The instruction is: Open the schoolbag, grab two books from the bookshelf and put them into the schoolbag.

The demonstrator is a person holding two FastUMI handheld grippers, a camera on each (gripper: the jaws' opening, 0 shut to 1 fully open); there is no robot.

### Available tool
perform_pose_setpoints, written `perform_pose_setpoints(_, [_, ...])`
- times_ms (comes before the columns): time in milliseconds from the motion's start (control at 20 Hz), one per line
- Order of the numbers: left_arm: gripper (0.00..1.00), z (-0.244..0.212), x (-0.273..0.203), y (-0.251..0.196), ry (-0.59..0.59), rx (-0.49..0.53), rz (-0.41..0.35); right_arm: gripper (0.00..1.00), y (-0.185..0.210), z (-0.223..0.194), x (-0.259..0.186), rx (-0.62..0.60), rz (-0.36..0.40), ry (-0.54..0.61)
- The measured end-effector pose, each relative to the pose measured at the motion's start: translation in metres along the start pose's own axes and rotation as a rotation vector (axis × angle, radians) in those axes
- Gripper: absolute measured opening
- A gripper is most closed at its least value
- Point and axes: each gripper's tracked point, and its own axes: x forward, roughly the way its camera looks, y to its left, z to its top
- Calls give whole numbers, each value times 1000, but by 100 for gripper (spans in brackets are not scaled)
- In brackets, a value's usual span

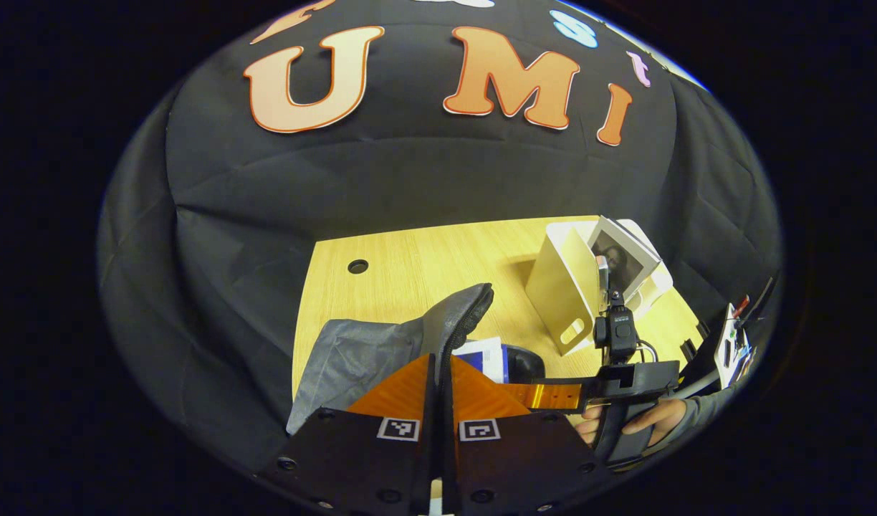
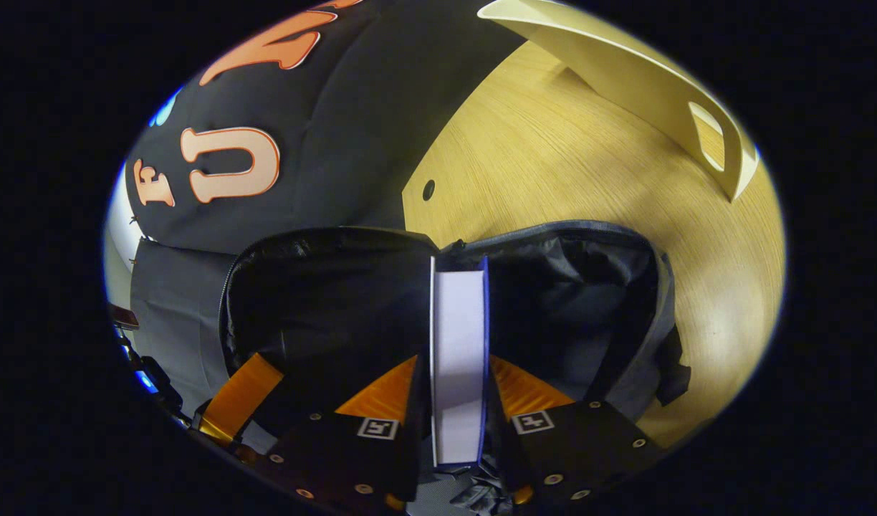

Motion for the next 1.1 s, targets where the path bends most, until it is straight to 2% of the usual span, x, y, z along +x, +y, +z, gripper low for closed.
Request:
perform_pose_setpoints(50, [6, -1, 0, 1, 1, -6, 6, 67, -6, -5, -3, -15, -37, 37])
perform_pose_setpoints(150, [6, 0, -1, 2, -1, -11, 9, 74, -25, -11, -13, -65, -127, 95])
perform_pose_setpoints(200, [6, -1, 0, 1, -1, -12, 7, 98, -27, -10, -26, -95, -150, 107])
perform_pose_setpoints(450, [6, -2, 3, 0, 1, -13, 13, 98, -33, 9, -80, -208, -216, 104])
perform_pose_setpoints(600, [6, -4, 8, 0, 0, -13, 30, 98, -42, 36, -112, -265, -282, 51])
perform_pose_setpoints(900, [6, -10, 14, -8, 15, -13, 44, 98, -50, 83, -180, -383, -380, 19])
perform_pose_setpoints(1100, [6, -14, 19, -13, 24, -15, 52, 98, -54, 116, -220, -419, -412, 15])
